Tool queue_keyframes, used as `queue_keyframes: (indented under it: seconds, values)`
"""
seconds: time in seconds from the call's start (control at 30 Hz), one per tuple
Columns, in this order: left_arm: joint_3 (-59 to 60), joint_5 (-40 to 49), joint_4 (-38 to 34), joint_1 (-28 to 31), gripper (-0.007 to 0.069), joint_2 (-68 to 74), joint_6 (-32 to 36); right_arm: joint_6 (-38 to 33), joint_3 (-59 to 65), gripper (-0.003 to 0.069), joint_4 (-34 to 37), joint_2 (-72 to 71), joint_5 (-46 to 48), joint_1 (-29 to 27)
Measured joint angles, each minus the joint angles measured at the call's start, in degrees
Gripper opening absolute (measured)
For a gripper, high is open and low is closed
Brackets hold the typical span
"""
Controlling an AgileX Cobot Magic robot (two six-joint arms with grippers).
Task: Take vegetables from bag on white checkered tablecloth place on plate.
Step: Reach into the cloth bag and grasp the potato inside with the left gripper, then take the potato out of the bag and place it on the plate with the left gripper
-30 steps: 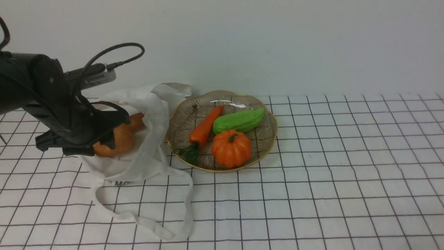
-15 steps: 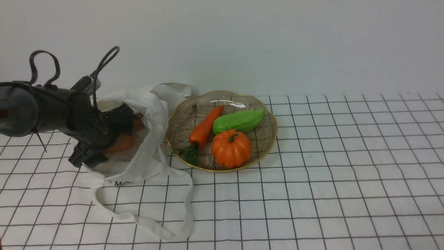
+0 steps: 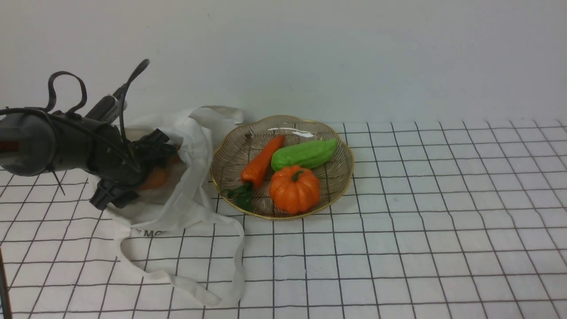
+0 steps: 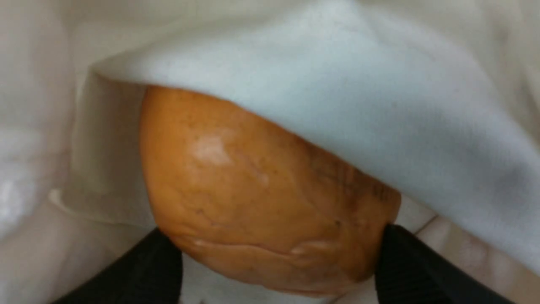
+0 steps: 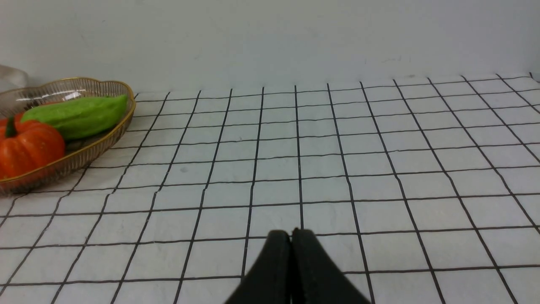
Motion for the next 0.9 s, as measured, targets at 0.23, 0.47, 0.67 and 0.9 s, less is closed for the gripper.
queue_keyframes:
  seconds: [0.23, 0.47, 0.67, 0.9]
  values:
    - [-0.18, 4.73, 5.48, 0.0, 0.053, -1.13, 0.3, -0.05, 0.0, -0.0015, 0.0, 0.0, 0.0, 0.0]
    - [0.07, 16.9, 5.85, -0.55, 0.0527, -8.8, 10.25, -0.05, 0.0, -0.0015, 0.0, 0.0, 0.0, 0.0]
    - [0.07, 28.9, -2.79, -1.48, 0.0527, -13.32, 26.76, -0.05, 0.0, -0.0015, 0.0, 0.0, 0.0, 0.0]
    - [0.07, 36.26, -16.5, -1.48, 0.0517, -14.04, 45.09, -0.05, 0.0, -0.0015, 0.0, 0.0, 0.0, 0.0]
